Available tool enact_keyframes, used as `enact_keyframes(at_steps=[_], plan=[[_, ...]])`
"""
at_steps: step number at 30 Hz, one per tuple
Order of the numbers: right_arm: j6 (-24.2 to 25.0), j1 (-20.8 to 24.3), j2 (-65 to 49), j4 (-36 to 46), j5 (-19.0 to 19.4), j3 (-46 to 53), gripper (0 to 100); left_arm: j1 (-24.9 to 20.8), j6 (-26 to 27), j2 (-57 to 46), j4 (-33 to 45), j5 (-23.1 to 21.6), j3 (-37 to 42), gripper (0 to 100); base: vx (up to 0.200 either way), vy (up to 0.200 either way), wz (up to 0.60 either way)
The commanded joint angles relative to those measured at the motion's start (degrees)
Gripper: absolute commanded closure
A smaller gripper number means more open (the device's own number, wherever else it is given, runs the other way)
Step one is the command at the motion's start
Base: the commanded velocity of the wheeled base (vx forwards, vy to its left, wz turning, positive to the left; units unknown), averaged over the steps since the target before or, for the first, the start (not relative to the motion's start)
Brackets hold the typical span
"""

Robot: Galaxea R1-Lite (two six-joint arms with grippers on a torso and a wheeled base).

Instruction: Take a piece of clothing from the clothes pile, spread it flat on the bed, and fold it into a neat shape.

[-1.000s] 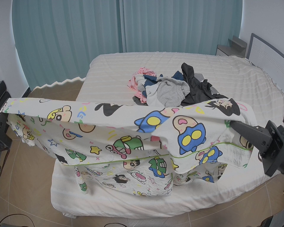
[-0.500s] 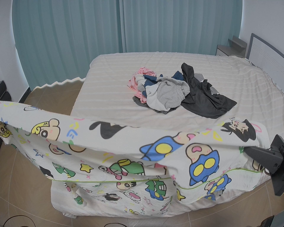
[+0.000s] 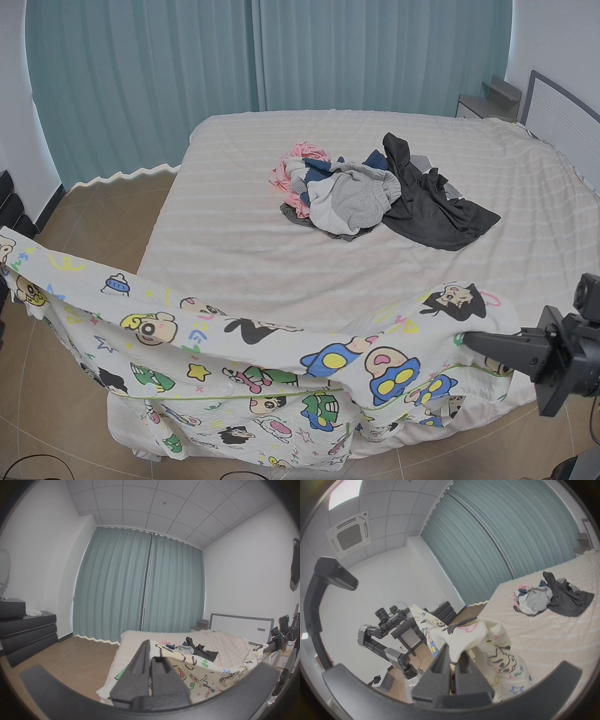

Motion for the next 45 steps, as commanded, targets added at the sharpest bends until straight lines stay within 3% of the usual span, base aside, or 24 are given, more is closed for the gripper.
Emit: enact_keyframes(at_steps=[1,12,17,24,33,40,45], plan=[[1.03,-2.51,7.87,-0.09,0.15,-0.05,100,0.85,-1.49,7.23,-0.01,-0.10,0.36,100,0.000,0.000,0.00],[1.82,-8.67,20.17,-0.45,-0.03,-3.39,100,3.14,-2.64,24.28,-2.38,-0.19,-3.15,100,0.000,0.000,0.00],[1.91,-11.48,24.74,-1.24,-0.11,-5.15,100,3.31,-5.80,30.34,-4.40,-0.45,-6.14,100,0.080,0.000,0.00],[3.84,-13.68,31.34,-8.18,-0.55,-6.90,100,4.11,-5.80,36.76,-5.72,-0.45,-7.99,100,0.200,0.000,0.00],[4.02,-16.84,44.17,-16.62,-0.82,-6.99,100,6.57,-5.71,52.76,-15.65,-1.07,-10.63,100,0.200,0.000,0.00],[4.10,-17.63,55.07,-22.86,-5.12,-11.83,100,7.62,-5.45,64.36,-19.43,-1.33,-16.34,100,0.000,0.000,0.00],[4.10,-18.33,58.41,-24.00,-5.39,-14.20,100,9.38,-5.63,70.51,-20.75,-1.15,-21.17,100,0.000,0.000,0.00]])
